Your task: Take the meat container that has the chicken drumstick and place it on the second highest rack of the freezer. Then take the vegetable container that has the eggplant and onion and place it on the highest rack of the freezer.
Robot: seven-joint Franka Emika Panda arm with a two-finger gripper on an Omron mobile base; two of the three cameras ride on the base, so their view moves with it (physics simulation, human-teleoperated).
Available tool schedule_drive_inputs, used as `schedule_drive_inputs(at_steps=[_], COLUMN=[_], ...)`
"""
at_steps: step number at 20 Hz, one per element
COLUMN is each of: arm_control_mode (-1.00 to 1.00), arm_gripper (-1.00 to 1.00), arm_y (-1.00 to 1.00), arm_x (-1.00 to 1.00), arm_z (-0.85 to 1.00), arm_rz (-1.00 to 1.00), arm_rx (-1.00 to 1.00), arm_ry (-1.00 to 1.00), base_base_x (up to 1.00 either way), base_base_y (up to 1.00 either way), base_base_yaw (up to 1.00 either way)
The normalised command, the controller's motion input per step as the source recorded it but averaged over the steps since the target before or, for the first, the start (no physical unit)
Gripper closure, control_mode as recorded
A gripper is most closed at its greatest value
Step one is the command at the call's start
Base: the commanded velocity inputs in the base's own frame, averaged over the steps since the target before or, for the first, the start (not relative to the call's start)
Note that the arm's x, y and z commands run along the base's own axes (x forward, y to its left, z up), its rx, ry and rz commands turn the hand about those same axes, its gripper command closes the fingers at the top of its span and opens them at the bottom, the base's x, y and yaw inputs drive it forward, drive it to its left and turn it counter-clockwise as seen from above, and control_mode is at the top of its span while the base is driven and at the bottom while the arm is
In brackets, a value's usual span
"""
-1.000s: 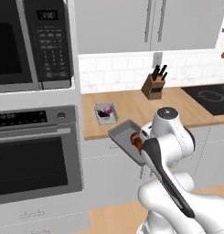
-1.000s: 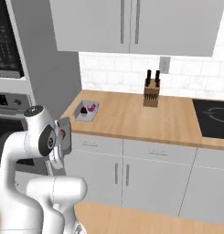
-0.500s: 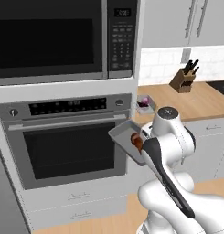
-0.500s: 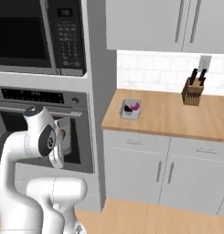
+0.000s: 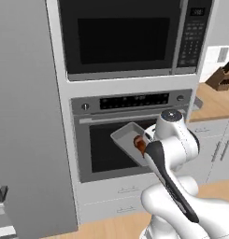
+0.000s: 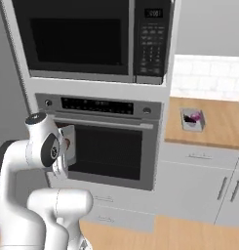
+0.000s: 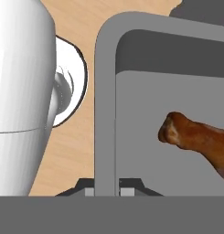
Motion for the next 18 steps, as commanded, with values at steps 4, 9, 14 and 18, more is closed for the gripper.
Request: schedule_drive_inputs(at_steps=[4, 9, 14, 18], arm_control_mode=[1.0, 1.0, 1.0, 1.0], arm_gripper=[1.0, 1.0, 1.0, 1.0], arm_y=[0.0, 0.0, 0.0, 0.0], arm_x=[0.0, 0.0, 0.0, 0.0], arm_z=[0.0, 0.0, 0.0, 0.0], arm_rz=[0.0, 0.0, 0.0, 0.0], arm_rx=[0.0, 0.0, 0.0, 0.0], arm_ry=[0.0, 0.0, 0.0, 0.0], base_base_x=[-0.6, -0.75, -0.03, 0.32], base_base_y=[0.97, 0.86, 1.0, 0.93], base_base_yaw=[0.0, 0.0, 0.0, 0.0])
